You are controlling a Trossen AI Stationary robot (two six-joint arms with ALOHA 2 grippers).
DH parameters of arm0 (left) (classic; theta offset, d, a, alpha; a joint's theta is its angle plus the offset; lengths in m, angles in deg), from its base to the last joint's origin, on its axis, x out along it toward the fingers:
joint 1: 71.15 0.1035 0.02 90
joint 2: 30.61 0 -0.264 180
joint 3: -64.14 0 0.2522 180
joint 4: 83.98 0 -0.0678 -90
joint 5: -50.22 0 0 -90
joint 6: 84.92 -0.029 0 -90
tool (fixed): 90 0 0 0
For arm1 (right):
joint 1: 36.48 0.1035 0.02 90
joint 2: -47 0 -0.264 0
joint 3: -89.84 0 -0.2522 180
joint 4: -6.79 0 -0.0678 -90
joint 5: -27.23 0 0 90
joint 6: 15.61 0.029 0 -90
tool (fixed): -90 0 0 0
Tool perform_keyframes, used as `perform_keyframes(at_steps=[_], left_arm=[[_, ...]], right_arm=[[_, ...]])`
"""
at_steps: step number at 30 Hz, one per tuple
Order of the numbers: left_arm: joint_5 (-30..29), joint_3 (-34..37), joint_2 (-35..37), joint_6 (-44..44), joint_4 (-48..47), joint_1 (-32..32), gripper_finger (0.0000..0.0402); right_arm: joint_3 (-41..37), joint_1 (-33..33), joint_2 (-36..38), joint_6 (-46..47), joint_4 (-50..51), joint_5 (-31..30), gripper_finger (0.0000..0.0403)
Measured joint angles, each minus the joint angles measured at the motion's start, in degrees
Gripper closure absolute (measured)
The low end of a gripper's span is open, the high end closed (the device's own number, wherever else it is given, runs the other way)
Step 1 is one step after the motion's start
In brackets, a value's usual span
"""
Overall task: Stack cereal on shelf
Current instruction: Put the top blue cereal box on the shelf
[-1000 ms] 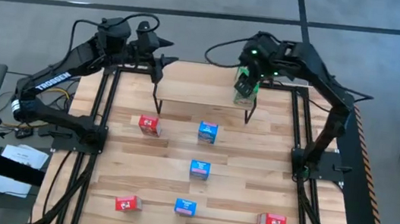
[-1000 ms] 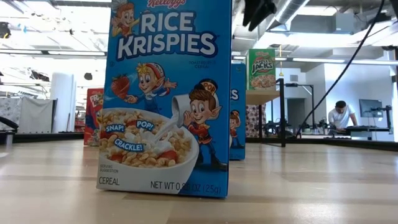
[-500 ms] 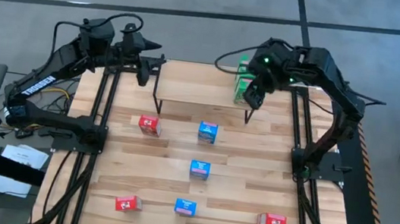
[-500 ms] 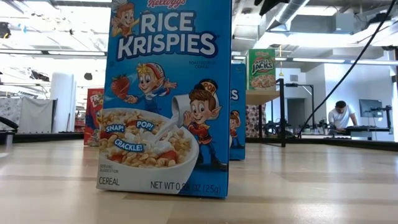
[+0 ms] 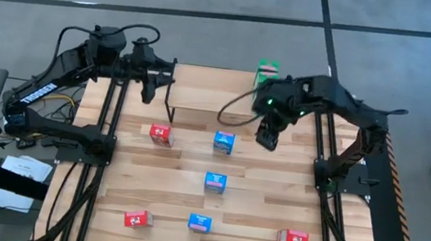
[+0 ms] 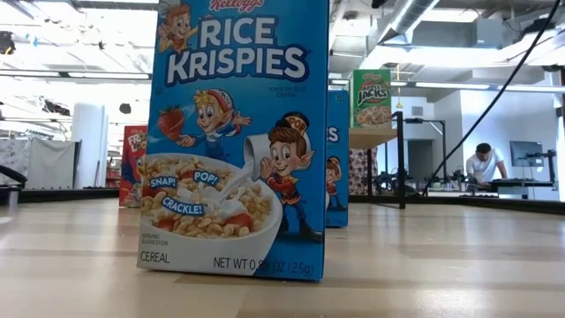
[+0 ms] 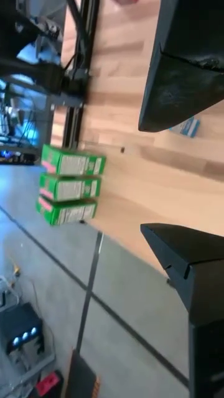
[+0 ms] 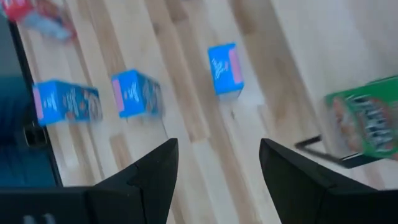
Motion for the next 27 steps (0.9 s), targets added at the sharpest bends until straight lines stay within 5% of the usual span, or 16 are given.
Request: perform_keyframes(at_steps=[11, 27], left_arm=[[0.0, 0.0, 0.0, 2.9, -3.8, -6.1, 0.0159], [-0.1, 0.0, 0.0, 6.4, -6.2, -8.0, 0.0159]], right_arm=[[-9.7, 5.9, -0.3, 3.1, -5.1, -0.1, 0.0152], [-9.7, 7.4, -5.0, -2.6, -6.6, 0.2, 0.0152]])
